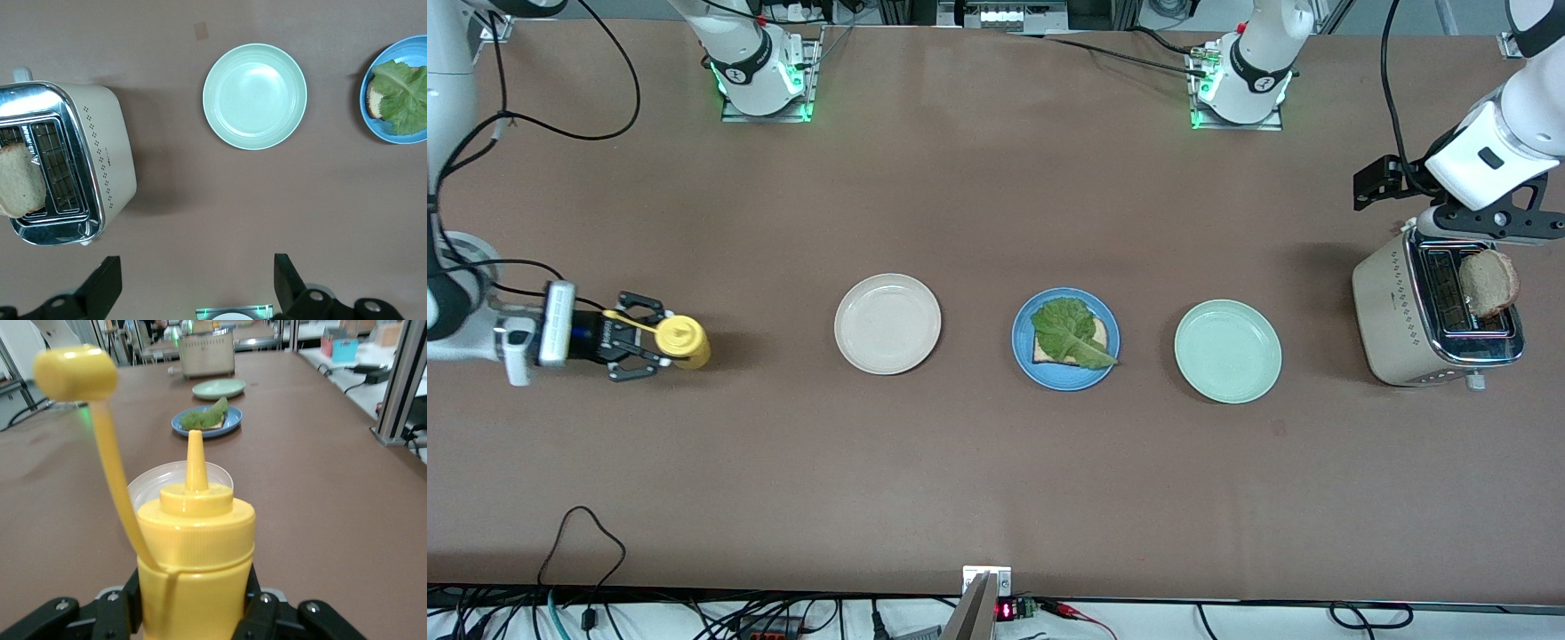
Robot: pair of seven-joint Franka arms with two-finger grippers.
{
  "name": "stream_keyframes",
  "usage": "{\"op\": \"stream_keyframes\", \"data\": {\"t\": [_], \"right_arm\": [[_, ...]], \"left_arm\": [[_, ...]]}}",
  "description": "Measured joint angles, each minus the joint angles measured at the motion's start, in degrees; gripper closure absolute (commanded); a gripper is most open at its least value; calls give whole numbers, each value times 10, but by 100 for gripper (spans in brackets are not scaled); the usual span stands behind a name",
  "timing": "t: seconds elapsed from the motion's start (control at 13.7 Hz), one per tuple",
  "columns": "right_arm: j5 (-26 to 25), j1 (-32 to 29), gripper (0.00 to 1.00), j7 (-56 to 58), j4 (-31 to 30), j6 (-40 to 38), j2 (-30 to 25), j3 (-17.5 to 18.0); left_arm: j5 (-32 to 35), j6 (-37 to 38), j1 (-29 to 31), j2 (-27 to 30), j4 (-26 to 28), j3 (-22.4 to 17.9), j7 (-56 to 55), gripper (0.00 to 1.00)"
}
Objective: Make sandwich in blue plate with both arms
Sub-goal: 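Grasp the yellow squeeze bottle with the right gripper, then carry the bottle over the blue plate with the right gripper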
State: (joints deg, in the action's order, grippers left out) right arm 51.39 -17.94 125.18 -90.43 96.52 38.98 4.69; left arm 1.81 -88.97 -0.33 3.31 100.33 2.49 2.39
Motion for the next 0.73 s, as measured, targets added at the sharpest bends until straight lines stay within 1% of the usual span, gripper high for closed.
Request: {"op": "stream_keyframes", "data": {"t": [0.22,0.44,0.58,0.73], "right_arm": [[-71,84,88,-87,4,84,-39,1],[-134,159,88,-188,5,139,-76,2],[-152,198,88,-236,5,165,-79,1],[-156,241,88,-269,2,196,-77,1]], "left_arm": [[0,0,0,0,0,0,0,0],[0,0,0,0,0,0,0,0],[0,0,0,0,0,0,0,0],[0,0,0,0,0,0,0,0]]}}
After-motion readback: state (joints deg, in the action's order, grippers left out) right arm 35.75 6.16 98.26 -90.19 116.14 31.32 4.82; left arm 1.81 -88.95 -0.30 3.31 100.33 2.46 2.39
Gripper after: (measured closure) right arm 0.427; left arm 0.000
